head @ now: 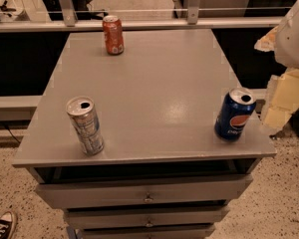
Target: Knock pepsi can over
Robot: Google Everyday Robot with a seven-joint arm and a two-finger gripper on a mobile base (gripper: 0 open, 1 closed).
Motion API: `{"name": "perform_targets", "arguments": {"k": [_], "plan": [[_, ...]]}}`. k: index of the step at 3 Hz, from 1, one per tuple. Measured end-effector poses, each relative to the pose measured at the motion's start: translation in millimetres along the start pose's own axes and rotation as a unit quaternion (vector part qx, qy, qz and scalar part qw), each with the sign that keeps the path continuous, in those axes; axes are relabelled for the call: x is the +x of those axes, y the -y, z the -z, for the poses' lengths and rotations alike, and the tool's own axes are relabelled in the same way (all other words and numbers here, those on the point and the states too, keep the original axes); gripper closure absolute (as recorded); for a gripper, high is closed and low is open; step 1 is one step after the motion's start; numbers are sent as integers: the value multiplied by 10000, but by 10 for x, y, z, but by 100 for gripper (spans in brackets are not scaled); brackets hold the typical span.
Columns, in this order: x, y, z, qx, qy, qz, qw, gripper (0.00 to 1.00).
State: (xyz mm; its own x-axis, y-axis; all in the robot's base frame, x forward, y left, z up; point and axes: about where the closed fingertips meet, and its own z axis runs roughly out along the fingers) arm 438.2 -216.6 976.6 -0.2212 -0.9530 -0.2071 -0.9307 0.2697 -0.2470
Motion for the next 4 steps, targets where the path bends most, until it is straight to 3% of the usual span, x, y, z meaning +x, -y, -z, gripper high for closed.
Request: {"name": "perform_targets", "arguments": {"k": [2, 3, 4], "plan": [[28, 19, 24, 15, 158, -68, 9999, 0], [286, 82, -116, -43, 709, -387, 9967, 0], [443, 112, -341, -185, 1597, -729, 9843, 0]]}}
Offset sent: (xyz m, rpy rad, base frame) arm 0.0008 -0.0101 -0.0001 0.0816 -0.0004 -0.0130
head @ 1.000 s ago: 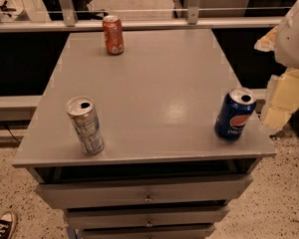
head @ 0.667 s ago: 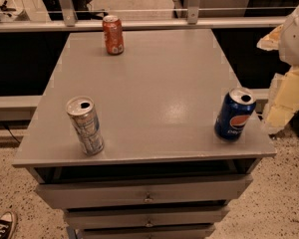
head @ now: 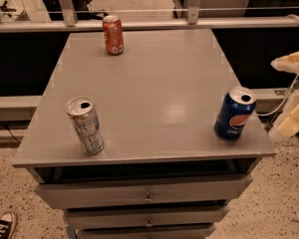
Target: Knock pepsi can over
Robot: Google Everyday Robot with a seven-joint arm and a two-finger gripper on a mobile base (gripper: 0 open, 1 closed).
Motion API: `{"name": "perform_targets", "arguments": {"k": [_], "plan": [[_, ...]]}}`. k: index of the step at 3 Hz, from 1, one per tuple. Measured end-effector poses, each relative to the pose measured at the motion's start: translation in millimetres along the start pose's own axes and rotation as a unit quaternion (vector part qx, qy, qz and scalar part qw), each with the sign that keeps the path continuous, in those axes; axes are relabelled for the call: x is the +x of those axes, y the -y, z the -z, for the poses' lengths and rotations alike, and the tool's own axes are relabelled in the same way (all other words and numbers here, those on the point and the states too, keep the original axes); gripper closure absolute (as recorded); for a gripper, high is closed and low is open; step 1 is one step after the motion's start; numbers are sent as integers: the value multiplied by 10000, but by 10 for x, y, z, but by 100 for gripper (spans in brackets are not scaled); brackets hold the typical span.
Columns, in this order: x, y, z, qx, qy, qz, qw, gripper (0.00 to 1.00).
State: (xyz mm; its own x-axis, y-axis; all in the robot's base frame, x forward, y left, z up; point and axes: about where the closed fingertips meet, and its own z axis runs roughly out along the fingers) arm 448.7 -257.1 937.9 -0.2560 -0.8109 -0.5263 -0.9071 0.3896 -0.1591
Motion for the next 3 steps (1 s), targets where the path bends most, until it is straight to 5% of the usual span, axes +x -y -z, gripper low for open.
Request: {"name": "perform_targets", "arguments": {"k": [1, 2, 3], "plan": [[1, 4, -214, -199, 1004, -210, 9945, 0], [-281, -64, -530, -422, 2369, -263, 9703, 0], [-418, -75, -815, -563, 3023, -188, 9514, 0]]}}
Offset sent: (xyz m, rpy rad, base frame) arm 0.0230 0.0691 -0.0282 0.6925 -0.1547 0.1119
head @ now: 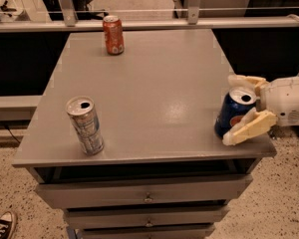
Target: Knock pepsi can over
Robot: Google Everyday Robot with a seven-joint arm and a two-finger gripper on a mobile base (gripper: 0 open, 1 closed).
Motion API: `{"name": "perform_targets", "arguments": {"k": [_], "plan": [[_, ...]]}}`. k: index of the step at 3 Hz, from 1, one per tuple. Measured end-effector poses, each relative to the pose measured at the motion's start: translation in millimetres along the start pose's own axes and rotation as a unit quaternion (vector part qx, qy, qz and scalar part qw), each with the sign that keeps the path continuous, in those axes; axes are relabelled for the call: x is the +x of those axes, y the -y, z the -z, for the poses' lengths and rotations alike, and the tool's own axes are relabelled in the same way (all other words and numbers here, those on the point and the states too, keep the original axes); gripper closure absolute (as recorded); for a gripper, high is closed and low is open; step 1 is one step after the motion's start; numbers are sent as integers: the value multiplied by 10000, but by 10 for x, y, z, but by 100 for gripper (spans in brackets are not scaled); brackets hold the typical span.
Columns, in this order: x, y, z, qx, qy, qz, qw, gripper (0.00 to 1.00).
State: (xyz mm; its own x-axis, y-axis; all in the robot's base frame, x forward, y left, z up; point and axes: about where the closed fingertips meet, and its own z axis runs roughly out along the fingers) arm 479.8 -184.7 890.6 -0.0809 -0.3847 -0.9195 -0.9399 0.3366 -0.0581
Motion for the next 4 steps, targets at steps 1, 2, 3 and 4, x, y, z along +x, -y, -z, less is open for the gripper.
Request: {"name": "perform_targets", "arguments": {"k": [1, 2, 3, 4], "plan": [[28, -24, -289, -185, 448, 86, 9988, 0], [-95, 10, -549, -286, 693, 207, 9970, 0], [-378, 110, -841, -281, 677, 359, 9967, 0], [-755, 244, -1246, -242, 553, 373, 9975, 0]]}}
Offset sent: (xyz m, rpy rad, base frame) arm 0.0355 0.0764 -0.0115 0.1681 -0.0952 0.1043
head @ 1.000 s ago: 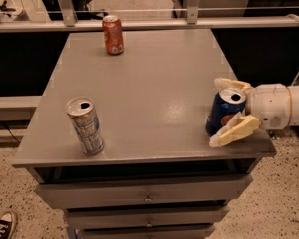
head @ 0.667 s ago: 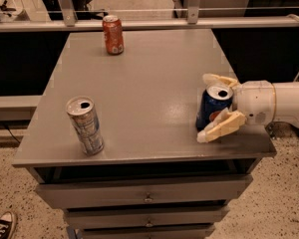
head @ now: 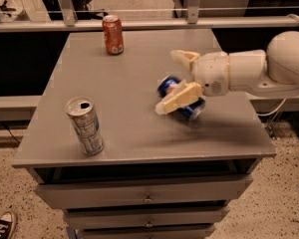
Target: Knock pepsi can over
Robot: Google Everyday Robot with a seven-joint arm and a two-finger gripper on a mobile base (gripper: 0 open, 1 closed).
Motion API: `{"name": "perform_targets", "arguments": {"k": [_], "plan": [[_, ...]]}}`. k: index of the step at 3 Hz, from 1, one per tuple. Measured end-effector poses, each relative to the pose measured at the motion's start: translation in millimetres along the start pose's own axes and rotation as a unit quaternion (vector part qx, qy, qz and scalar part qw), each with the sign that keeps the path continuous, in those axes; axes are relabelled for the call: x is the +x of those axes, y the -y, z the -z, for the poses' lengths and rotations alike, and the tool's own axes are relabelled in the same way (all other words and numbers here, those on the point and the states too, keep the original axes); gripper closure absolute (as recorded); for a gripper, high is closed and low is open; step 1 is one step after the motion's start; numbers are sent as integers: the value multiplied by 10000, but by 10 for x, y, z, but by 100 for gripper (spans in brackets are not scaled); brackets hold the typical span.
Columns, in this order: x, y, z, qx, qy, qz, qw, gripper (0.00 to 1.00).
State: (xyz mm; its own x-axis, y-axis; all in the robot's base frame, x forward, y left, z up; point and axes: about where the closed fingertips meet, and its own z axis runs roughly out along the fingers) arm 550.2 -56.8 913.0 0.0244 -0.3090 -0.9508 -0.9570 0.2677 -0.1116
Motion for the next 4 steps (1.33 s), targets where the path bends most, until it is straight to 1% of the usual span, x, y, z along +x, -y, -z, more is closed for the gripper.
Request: {"name": "perform_targets", "arguments": {"k": [1, 2, 3, 4], "plan": [[-210, 112, -362, 1, -111, -105, 9999, 0], [-227, 176, -366, -6, -166, -120, 9998, 0], [-151, 264, -28, 62, -299, 2, 9995, 0], [-18, 347, 517, 107, -528, 156, 9984, 0]]}}
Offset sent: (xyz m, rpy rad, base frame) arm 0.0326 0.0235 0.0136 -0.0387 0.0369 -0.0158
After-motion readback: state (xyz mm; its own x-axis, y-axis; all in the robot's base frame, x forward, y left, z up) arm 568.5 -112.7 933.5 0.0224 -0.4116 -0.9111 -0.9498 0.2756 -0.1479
